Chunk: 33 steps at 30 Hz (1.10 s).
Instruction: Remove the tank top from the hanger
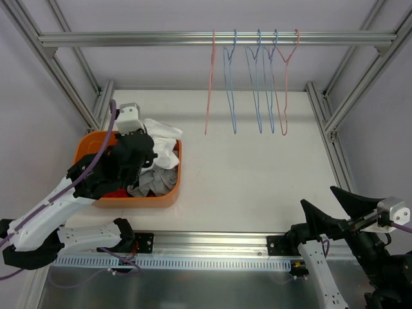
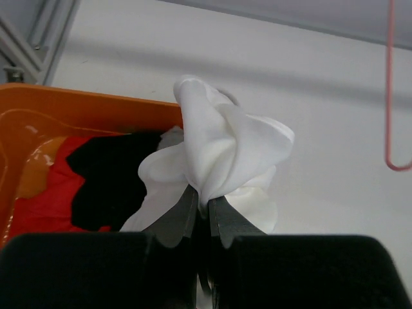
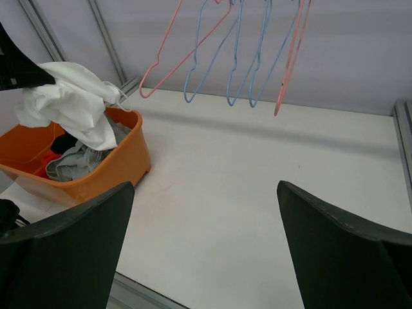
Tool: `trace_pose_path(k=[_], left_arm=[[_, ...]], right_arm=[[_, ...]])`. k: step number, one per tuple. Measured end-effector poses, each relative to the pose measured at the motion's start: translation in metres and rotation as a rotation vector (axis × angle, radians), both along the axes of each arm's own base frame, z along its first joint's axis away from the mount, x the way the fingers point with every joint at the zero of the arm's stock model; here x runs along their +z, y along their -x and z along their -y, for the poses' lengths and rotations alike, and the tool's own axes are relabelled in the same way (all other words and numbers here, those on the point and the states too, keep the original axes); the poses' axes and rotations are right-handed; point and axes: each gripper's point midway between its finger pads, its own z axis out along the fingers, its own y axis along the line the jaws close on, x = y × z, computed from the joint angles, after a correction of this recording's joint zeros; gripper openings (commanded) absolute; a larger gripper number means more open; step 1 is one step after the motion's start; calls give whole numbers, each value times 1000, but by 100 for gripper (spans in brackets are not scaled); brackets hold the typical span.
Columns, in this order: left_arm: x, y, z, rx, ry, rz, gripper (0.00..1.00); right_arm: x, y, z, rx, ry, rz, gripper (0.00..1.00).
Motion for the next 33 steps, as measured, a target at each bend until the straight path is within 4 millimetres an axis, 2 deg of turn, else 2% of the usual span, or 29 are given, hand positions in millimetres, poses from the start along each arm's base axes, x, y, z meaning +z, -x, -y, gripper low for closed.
trace_pose_path(k=[1, 3, 6, 8, 10, 14, 18, 21, 22, 23, 24, 26, 28, 29, 30, 33], left_arm=[[1, -6, -17, 54, 8, -2, 0], [-3, -12, -36, 117, 12, -12, 0], [-25, -20, -64, 219, 6, -66, 0], [-49, -23, -84, 297, 18, -125, 0], [-82, -23, -107, 400, 25, -199, 0], [-141, -6, -149, 606, 54, -333, 0], [-177, 2, -171, 758, 84, -431, 0], [-200, -2, -170, 789, 83, -507, 0], [-204, -4, -169, 790, 86, -517, 6], [-208, -5, -167, 786, 91, -529, 17], [-211, -5, -165, 782, 93, -537, 37], [-209, -5, -164, 766, 99, -534, 69], [-204, -5, -161, 743, 120, -515, 78], [-200, -5, -160, 729, 130, -503, 92], [-193, -3, -158, 704, 142, -482, 99], [-151, -1, -153, 623, 194, -368, 99]], right_arm=[[-1, -2, 0, 1, -3, -6, 99], [-2, -4, -1, 2, -8, -10, 100], [-1, -6, -3, 10, -20, -10, 100], [-1, -7, -4, 16, -28, -10, 100], [0, -7, -6, 26, -34, -9, 99], [0, -8, -9, 42, -42, -12, 99], [-2, -10, -12, 58, -48, -21, 100], [-8, -15, -16, 71, -49, -40, 99], [-11, -17, -17, 76, -49, -51, 100], [-15, -20, -18, 83, -48, -64, 100], [-19, -22, -20, 89, -45, -78, 99], [-28, -28, -22, 94, -42, -107, 99], [-37, -32, -22, 91, -39, -134, 99], [-41, -34, -21, 85, -38, -150, 99], [-45, -36, -21, 78, -36, -168, 99], [-56, -46, -15, 31, -25, -233, 99]])
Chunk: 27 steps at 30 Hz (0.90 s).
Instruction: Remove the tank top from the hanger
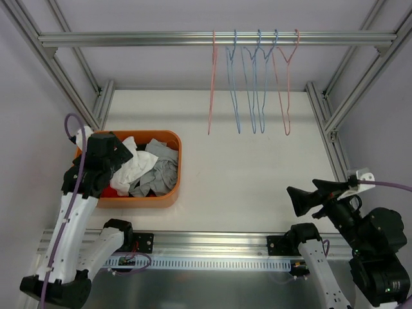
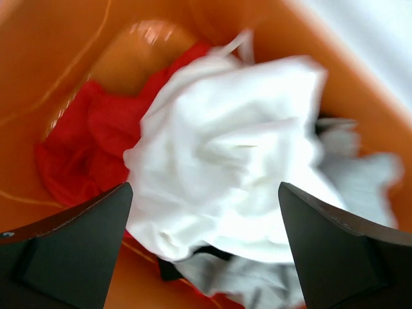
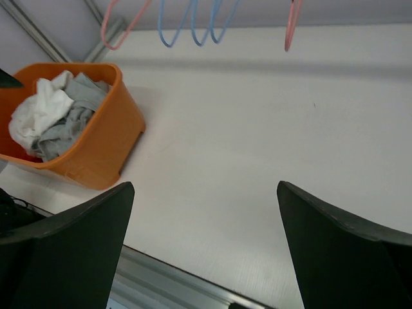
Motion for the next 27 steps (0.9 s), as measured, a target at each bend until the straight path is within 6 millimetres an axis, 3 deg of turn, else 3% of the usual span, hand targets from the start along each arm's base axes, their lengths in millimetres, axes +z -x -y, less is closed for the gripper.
trace_pose_path(k=[4, 8, 13, 22, 27], left_arm=[[78, 8, 6, -117, -2, 189, 99], [121, 26, 18, -281, -21, 286, 99], [121, 63, 38, -503, -26, 297, 99], [113, 149, 32, -586, -58, 457, 99], [100, 160, 34, -655, -41, 433, 99]], right_arm=[[-24, -18, 14, -96, 47, -141, 99], [-48, -29, 31, -184, 119, -270, 100], [-59, -19, 54, -278, 208, -314, 99], [-39, 25, 75, -326, 232, -205, 99], [-43, 40, 80, -333, 235, -189, 99]])
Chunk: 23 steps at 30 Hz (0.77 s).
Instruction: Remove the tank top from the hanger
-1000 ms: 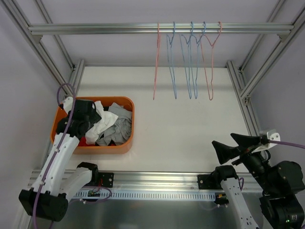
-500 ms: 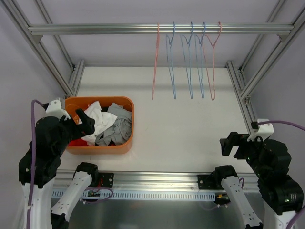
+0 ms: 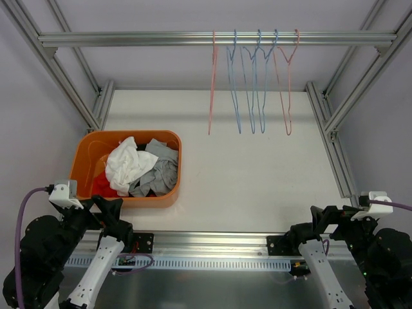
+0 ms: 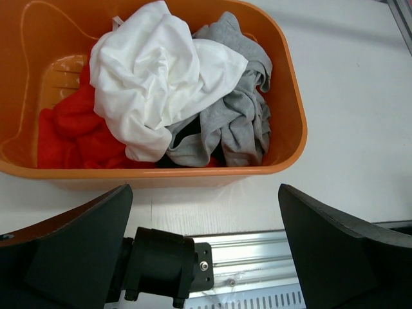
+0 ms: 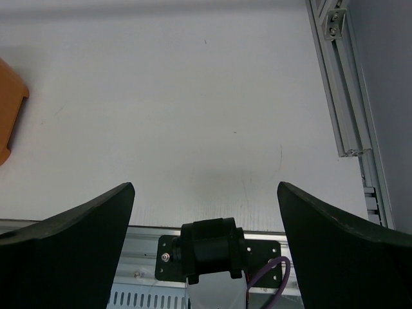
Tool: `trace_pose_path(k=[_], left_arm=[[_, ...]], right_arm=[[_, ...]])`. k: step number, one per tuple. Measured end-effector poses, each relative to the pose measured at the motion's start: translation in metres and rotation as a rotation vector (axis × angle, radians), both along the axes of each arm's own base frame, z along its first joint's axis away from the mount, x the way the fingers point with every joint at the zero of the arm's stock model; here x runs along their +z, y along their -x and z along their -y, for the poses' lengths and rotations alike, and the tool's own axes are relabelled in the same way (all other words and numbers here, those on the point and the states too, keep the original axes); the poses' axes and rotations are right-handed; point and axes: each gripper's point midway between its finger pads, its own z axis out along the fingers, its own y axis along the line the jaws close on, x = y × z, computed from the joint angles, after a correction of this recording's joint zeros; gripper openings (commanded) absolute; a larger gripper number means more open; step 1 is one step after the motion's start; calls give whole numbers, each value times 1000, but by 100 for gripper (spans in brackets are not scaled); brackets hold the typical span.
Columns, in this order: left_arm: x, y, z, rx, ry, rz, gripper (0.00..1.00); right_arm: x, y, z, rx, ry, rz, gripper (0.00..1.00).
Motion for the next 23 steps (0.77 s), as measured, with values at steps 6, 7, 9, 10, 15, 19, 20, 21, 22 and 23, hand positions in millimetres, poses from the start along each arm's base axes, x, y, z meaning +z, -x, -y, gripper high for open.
trace_pose_path(k=[6, 7, 9, 10, 15, 19, 20, 21, 22, 23], left_arm=[[-12, -1, 2, -16, -10, -42, 99], [-13, -2, 2, -16, -11, -45, 99], [-16, -2, 1, -11, -13, -51, 99], [-17, -2, 1, -7, -13, -52, 99], [-18, -1, -5, 20, -15, -40, 99], [-20, -2, -7, 39, -18, -43, 99], [-22, -3, -8, 42, -19, -46, 99], [-23, -3, -8, 44, -20, -50, 99], [-23, -4, -8, 45, -20, -52, 99], [-24, -4, -8, 46, -19, -54, 99]], right_arm=[[-4, 3, 5, 4, 18, -6, 99], [-4, 3, 7, 2, 22, -6, 100], [-4, 3, 9, -2, 27, -6, 99], [-4, 3, 10, -7, 30, -6, 100], [-4, 1, 12, -20, 37, -13, 100], [-5, -2, 12, -23, 41, -26, 99], [-5, -2, 12, -23, 42, -30, 99], [-6, -3, 11, -23, 43, -34, 99], [-7, -4, 11, -23, 44, -38, 100], [-8, -5, 11, -23, 45, -43, 100]])
